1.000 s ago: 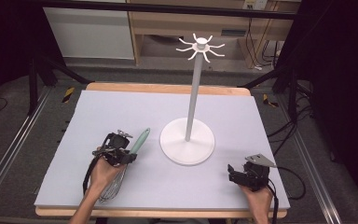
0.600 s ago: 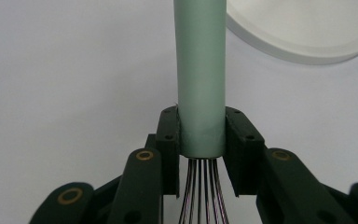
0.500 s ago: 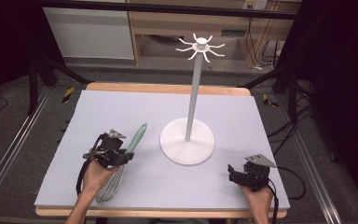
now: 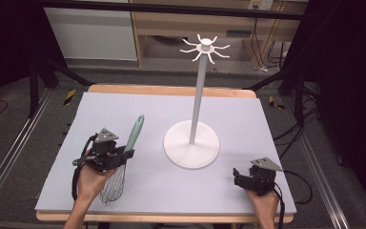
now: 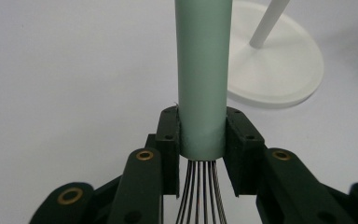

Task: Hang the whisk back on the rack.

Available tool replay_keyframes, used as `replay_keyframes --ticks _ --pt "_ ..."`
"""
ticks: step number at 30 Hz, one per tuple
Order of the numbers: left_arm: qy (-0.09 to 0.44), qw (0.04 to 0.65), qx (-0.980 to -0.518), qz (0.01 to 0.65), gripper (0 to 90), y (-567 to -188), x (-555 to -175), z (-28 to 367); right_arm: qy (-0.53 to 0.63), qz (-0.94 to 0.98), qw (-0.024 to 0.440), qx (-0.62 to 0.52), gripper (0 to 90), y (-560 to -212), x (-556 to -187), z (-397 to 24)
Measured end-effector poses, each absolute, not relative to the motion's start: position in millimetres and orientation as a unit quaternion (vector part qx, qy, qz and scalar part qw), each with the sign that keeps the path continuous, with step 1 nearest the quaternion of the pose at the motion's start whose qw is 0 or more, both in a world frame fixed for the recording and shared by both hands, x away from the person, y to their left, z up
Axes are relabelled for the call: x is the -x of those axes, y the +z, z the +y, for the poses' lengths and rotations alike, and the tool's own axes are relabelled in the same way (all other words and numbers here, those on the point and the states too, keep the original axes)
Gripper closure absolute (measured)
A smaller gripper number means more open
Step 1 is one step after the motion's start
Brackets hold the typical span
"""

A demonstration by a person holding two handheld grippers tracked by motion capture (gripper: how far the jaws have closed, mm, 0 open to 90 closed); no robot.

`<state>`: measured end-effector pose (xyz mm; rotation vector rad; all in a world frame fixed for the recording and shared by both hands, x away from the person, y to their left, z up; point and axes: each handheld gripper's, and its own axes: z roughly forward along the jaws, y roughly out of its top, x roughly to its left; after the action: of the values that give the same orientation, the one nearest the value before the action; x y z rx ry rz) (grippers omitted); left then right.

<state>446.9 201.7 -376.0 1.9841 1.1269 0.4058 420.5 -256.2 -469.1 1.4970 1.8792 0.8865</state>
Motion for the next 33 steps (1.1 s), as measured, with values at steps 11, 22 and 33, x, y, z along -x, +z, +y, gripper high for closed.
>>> replay_keyframes --ticks 11,22,33 --pt "0.205 0.455 -0.757 0.422 68.5 -366.0 -437.3 200.3 0.332 0.702 0.288 -0.56 10.8 -469.1 -420.6 -256.6" --pt "0.221 0.494 -0.737 0.404 68.5 -356.5 -433.1 196.5 0.334 0.701 0.29 -0.56 10.8 -468.7 -420.3 -256.7" --pt "0.234 0.531 -0.714 0.391 68.4 -343.2 -432.0 186.0 0.335 0.7 0.294 -0.558 10.8 -469.2 -420.3 -256.8"
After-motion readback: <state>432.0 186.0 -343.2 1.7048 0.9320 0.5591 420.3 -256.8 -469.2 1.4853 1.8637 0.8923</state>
